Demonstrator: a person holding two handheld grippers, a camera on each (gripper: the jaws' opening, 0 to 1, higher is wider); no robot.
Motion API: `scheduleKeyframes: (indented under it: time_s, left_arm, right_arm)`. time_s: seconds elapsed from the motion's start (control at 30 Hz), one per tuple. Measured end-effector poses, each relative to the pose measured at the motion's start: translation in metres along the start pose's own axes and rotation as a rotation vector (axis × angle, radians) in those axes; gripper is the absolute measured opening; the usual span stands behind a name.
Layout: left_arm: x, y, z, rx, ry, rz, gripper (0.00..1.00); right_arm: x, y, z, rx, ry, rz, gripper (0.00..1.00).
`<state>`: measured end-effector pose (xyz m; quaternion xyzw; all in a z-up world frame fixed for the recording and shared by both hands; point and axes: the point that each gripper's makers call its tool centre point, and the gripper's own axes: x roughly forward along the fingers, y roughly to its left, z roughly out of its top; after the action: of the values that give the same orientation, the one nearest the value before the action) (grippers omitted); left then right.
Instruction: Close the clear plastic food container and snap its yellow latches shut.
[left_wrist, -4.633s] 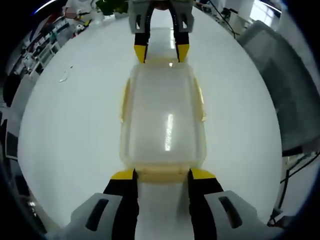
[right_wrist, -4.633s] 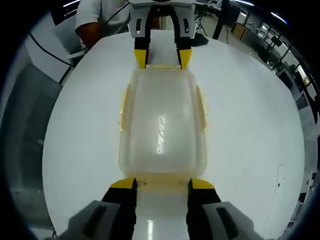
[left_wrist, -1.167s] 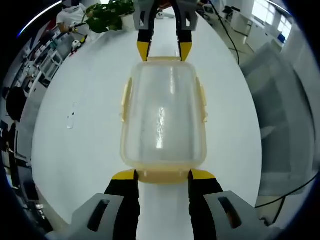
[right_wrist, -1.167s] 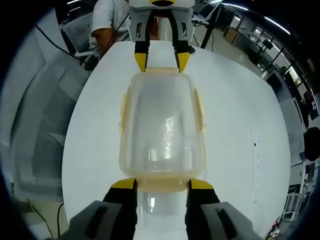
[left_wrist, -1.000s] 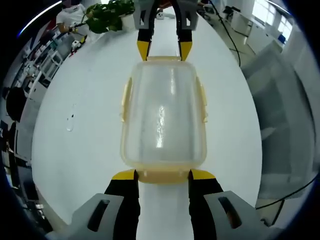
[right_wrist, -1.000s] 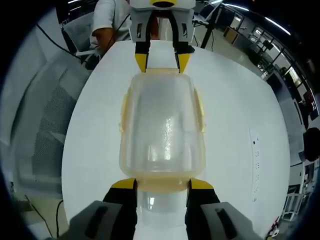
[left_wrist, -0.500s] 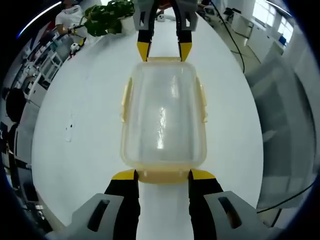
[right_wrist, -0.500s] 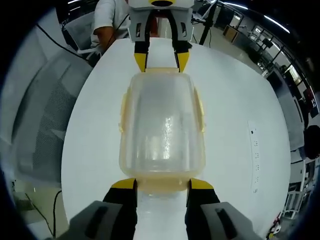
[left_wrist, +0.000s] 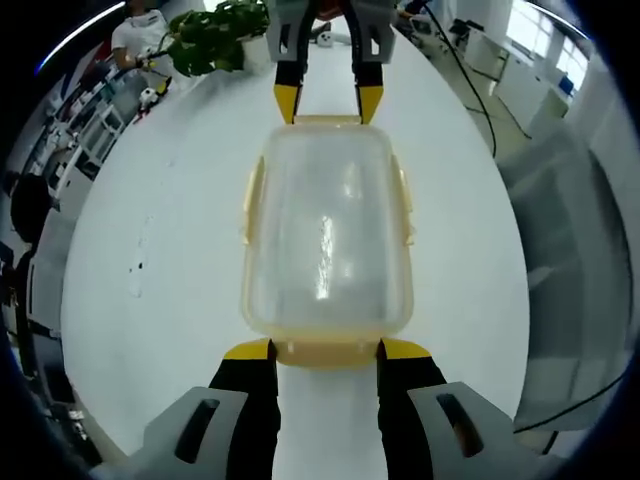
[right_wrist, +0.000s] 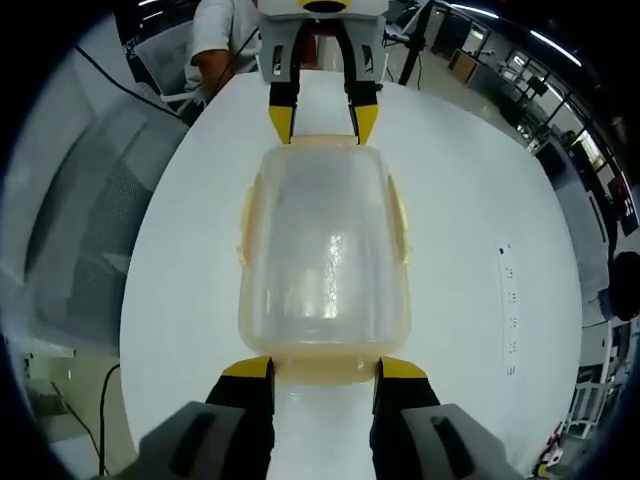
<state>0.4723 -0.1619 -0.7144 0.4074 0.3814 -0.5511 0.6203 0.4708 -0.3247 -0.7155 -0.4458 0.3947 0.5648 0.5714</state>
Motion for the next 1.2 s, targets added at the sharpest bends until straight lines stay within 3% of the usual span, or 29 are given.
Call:
scheduleKeyframes:
  time_s: [1.2]
  left_arm:
    - [0.018, 0.008, 0.028, -0.004, -0.007, -0.025, 0.35]
  right_arm:
    - [-0.001, -0.008, -0.034, 0.016, 0.000, 0.010, 0.35]
